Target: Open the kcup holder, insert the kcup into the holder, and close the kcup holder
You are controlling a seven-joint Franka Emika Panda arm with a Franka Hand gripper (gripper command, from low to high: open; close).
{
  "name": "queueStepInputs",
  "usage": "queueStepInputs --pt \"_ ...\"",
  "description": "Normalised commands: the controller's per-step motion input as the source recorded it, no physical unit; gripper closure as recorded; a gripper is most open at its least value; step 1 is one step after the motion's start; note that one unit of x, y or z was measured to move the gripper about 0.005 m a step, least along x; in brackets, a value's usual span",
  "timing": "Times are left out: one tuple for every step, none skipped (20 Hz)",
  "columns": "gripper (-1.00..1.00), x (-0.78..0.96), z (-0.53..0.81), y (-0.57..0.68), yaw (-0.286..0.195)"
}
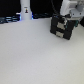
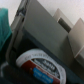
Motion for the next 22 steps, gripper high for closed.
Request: queueStepInputs --pt "-1.0 -0.47 0.13 0.49 0.045" --pt "-1.0 -0.44 0.07 0.43 0.034" --pt "-1.0 -0.4 0.02 0.38 0.046" --pt "-1.0 -0.38 0.0 0.33 0.041" --pt "-1.0 -0.34 0.0 0.3 0.028" --pt "-1.0 -0.16 0.0 0.17 0.021" --pt "-1.0 -0.02 0.09 0.1 0.011" --pt "-1.0 0.0 0.17 0.05 0.019" --pt "-1.0 -0.01 0.21 0.06 0.017" --pt "-1.0 -0.28 0.34 0.36 0.02" --pt "-1.0 -0.01 0.62 0.3 -0.004" --pt "-1.0 -0.01 0.4 0.17 -0.024" --pt "-1.0 -0.08 0.17 0.18 -0.019" --pt "-1.0 0.0 0.25 0.18 -0.027" --pt "-1.0 -0.02 0.05 0.06 -0.01" --pt "-1.0 0.0 0.02 0.02 0.001" --pt "-1.0 0.0 0.01 0.01 0.0" --pt "-1.0 0.0 0.0 0.0 0.001" --pt "-1.0 0.0 0.0 0.0 0.002" --pt "-1.0 0.0 0.0 -0.01 0.008" --pt "-1.0 0.0 0.0 -0.01 0.003" --pt "-1.0 0.0 0.0 -0.01 0.004"
